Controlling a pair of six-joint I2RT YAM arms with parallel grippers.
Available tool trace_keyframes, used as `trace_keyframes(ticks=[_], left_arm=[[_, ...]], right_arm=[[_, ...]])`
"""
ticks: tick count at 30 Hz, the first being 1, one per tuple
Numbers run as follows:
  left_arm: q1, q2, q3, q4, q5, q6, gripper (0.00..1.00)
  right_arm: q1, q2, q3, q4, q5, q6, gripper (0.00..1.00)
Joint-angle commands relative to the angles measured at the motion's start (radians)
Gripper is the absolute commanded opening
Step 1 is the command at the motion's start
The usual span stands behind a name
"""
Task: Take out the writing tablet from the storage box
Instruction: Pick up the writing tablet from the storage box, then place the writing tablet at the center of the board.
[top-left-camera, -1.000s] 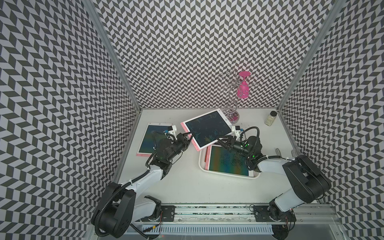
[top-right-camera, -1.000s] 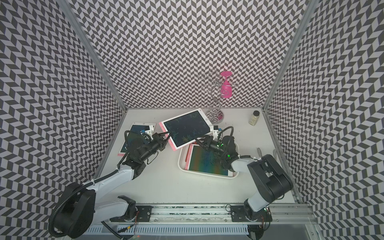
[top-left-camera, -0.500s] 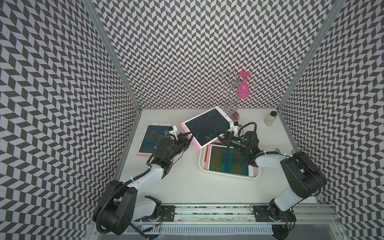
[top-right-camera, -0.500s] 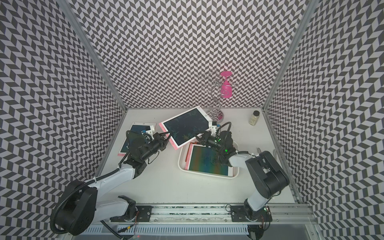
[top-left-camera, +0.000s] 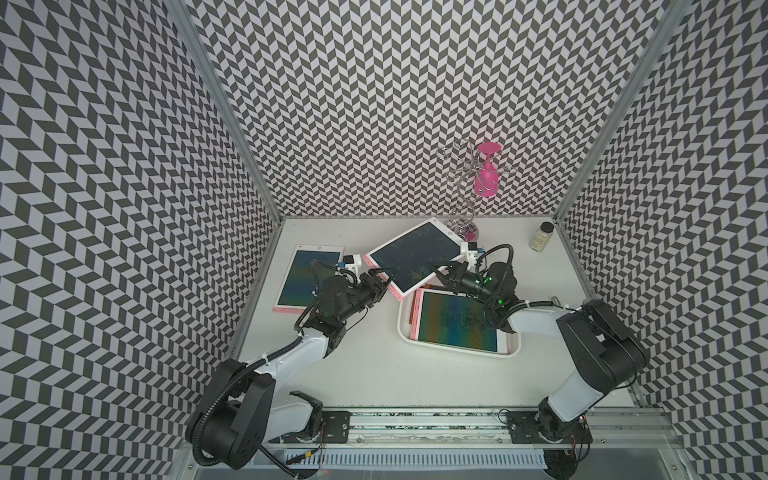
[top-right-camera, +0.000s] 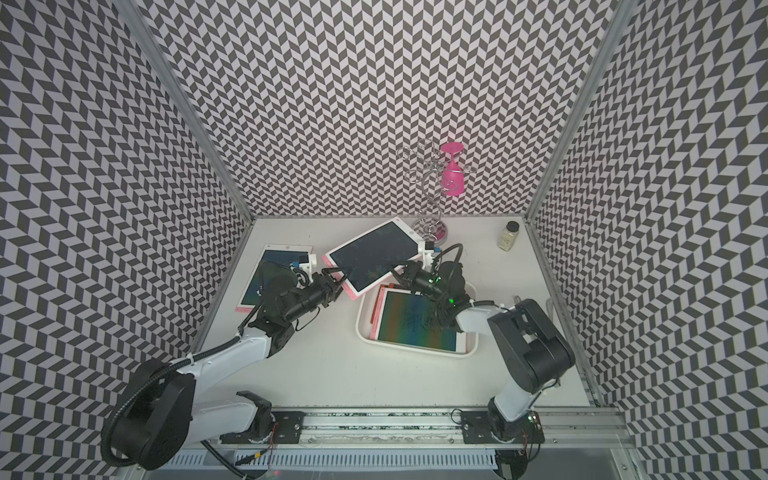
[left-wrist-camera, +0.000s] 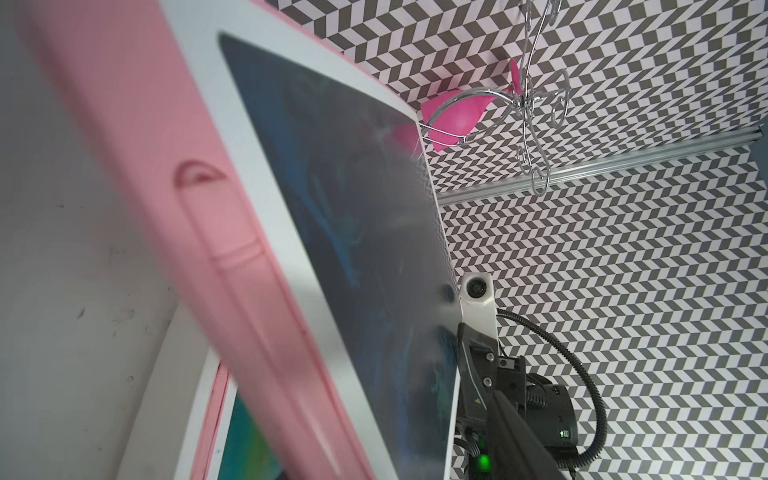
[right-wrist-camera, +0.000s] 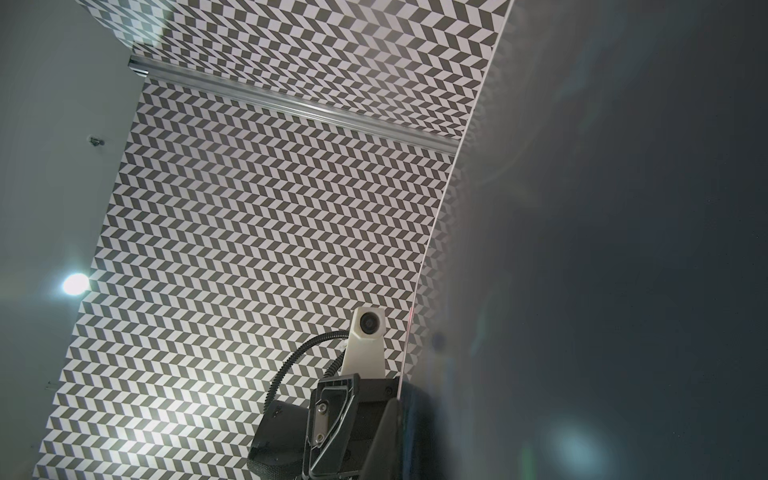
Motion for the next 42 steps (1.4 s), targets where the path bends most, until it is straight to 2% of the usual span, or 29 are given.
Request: trace_keyframes(ticks=[1, 6, 9, 15, 20, 25, 31, 36, 42], left_arm=[[0.047, -0.065, -0.009, -0.030, 0.014, 0.042, 0.56], [0.105, -0.143, -0.039, -0.109, 0.007, 0.071, 0.57], [0.146, -0.199, -0.043, -0.206, -0.007, 0.112, 0.56], [0.317, -0.322, -0.011, -0.467, -0.024, 0.254, 0.58], [0.481, -0.359, 0.049, -0.607, 0.031, 0.376, 0.60], [0.578, -0.308, 0.096, -0.645, 0.097, 0.445, 0.60], [0.598, -0.289, 0.106, -0.641, 0.103, 0.484, 0.59], [0.601, -0.263, 0.130, -0.654, 0.098, 0.517, 0.60], [0.610, -0.218, 0.140, -0.647, 0.103, 0.538, 0.60]], right_arm=[[-0.012, 0.006, 0.021, 0.078, -0.021, -0.032, 0.02], [-0.019, 0.008, 0.035, 0.040, -0.041, -0.067, 0.00], [-0.019, 0.014, 0.072, -0.045, -0.067, -0.118, 0.00], [-0.017, 0.045, 0.175, -0.238, -0.146, -0.229, 0.00], [-0.009, 0.140, 0.334, -0.463, -0.228, -0.354, 0.00], [0.024, 0.277, 0.586, -0.797, -0.266, -0.551, 0.02], [0.063, 0.436, 0.834, -1.044, -0.287, -0.676, 0.02], [0.102, 0.526, 0.960, -1.120, -0.282, -0.690, 0.04], [0.124, 0.617, 1.043, -1.112, -0.315, -0.648, 0.06]])
